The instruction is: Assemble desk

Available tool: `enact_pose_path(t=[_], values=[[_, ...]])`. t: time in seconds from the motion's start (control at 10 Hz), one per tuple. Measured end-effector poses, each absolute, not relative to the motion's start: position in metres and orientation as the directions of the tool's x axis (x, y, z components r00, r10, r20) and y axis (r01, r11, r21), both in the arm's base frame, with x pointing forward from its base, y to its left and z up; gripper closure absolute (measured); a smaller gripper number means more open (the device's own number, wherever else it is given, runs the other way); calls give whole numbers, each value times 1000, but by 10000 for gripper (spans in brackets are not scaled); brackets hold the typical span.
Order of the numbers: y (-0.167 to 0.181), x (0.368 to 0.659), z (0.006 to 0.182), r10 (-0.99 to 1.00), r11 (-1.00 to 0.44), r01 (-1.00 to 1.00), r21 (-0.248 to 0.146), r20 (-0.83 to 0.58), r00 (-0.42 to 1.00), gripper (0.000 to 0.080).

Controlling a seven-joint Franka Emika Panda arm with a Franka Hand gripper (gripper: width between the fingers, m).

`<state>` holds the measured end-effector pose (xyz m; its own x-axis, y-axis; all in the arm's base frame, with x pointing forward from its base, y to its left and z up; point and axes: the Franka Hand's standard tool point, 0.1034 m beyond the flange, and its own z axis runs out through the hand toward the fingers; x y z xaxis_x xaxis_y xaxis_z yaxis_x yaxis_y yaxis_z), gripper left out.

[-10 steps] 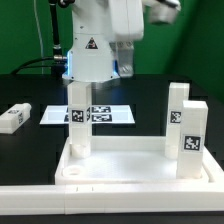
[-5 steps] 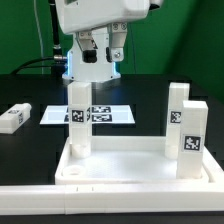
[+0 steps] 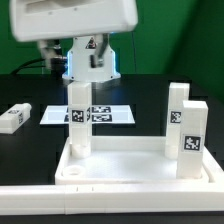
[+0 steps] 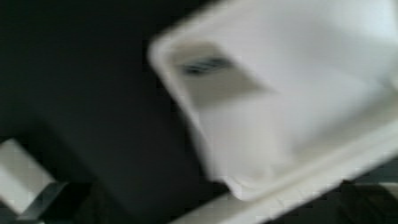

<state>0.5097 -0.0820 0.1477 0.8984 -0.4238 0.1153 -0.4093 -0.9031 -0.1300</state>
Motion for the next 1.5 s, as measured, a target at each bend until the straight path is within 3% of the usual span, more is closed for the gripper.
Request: enact_pose_path(t=[0.2, 0.5, 0.7, 0.9, 1.0, 1.1, 1.2, 1.5], values=[[-124, 486, 138, -272, -960, -261, -100, 121, 955, 151], [-125, 485, 137, -102, -993, -93, -75, 131, 986, 151], [-130, 480, 132, -77, -994, -68, -84, 111, 991, 151], [-160, 456, 101, -71, -992, -76, -102, -53, 996, 151], [-174, 458, 86, -70, -994, -79, -70, -129, 989, 151], [-180, 458, 77, -62, -993, -82, -83, -217, 974, 151], [-182, 457, 75, -70, -989, -103, -107, -272, 960, 151], [-181, 452, 72, -46, -989, -104, -104, -451, 891, 151]])
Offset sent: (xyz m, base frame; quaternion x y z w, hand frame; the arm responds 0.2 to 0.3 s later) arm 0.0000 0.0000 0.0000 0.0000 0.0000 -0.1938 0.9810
